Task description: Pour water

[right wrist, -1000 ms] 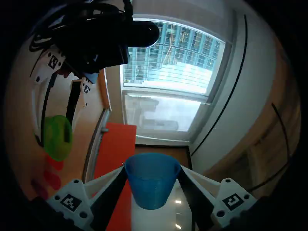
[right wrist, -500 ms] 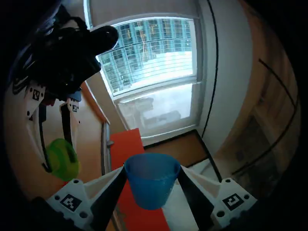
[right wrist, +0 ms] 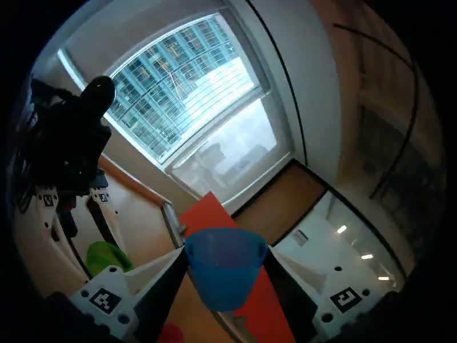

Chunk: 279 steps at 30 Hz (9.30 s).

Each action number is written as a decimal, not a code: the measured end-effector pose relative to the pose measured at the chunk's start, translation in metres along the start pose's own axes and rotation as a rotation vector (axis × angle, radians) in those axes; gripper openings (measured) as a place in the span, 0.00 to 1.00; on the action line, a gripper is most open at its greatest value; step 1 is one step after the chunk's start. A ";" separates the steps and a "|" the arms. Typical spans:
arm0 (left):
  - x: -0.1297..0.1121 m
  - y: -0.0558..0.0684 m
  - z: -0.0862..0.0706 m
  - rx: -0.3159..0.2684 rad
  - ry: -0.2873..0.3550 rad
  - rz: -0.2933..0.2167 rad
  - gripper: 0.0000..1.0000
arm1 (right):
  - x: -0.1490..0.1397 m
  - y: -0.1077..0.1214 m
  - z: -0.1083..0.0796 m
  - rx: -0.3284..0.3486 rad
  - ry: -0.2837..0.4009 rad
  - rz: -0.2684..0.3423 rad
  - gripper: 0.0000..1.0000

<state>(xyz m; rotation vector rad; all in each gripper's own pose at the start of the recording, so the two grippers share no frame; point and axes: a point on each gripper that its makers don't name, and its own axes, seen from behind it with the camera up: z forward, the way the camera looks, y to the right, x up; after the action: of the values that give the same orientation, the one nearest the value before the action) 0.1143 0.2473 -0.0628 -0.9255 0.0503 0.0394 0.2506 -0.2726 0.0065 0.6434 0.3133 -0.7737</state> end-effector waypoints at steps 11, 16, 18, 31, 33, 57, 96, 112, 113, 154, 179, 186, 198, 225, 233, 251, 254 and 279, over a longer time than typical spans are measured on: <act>0.002 -0.002 -0.001 0.008 -0.002 0.010 0.87 | -0.004 -0.010 -0.010 0.045 -0.006 0.350 0.91; 0.003 -0.002 -0.003 0.011 -0.001 0.013 0.87 | -0.010 -0.012 -0.012 0.061 -0.023 0.458 0.91; 0.004 -0.002 -0.004 0.012 -0.001 0.014 0.87 | -0.013 -0.012 -0.012 0.065 -0.030 0.494 0.91; 0.006 -0.004 -0.007 0.017 -0.004 0.028 0.87 | -0.020 -0.015 -0.012 0.104 -0.048 0.652 0.91; 0.006 -0.005 -0.008 0.018 -0.003 0.029 0.87 | -0.021 -0.016 -0.012 0.106 -0.050 0.660 0.91; 0.001 -0.032 -0.020 0.068 -0.026 0.025 0.87 | -0.058 -0.018 -0.029 0.100 -0.091 0.706 0.91; -0.041 -0.055 -0.019 0.085 -0.147 0.025 0.87 | -0.125 -0.082 -0.058 0.199 -0.152 0.749 0.92; -0.099 -0.062 -0.015 0.066 -0.299 0.028 0.87 | -0.171 -0.130 -0.064 0.302 -0.283 0.760 0.93; -0.104 -0.063 -0.015 0.066 -0.311 0.026 0.87 | -0.174 -0.133 -0.064 0.310 -0.294 0.758 0.93; -0.219 -0.069 -0.018 -0.019 -0.641 0.045 0.88 | -0.264 -0.231 -0.067 0.472 -0.570 0.671 0.93; -0.241 -0.069 -0.015 -0.027 -0.656 0.021 0.88 | -0.277 -0.243 -0.065 0.477 -0.599 0.664 0.93; -0.242 -0.070 -0.017 -0.019 -0.646 0.012 0.88 | -0.283 -0.251 -0.070 0.480 -0.610 0.661 0.93; -0.243 -0.071 -0.021 -0.006 -0.640 -0.011 0.89 | -0.284 -0.258 -0.072 0.475 -0.609 0.669 0.93; -0.251 -0.072 -0.042 0.022 -0.681 -0.027 1.00 | -0.299 -0.262 -0.097 0.445 -0.655 0.647 1.00; -0.246 -0.079 -0.060 0.071 -0.669 -0.034 1.00 | -0.302 -0.253 -0.114 0.399 -0.659 0.662 1.00; -0.213 -0.099 -0.106 0.245 -0.573 -0.011 1.00 | -0.300 -0.212 -0.153 0.234 -0.633 0.708 1.00; -0.206 -0.101 -0.110 0.275 -0.543 -0.017 1.00 | -0.297 -0.204 -0.156 0.201 -0.619 0.719 1.00; -0.116 -0.138 -0.138 0.594 -0.198 0.015 1.00 | -0.272 -0.093 -0.160 -0.294 -0.414 0.711 1.00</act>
<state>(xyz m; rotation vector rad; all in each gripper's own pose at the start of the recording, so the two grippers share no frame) 0.0029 0.0528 -0.0288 -0.3246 -0.1112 0.1232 -0.0077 -0.0712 -0.0235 0.2664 -0.1826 -0.1548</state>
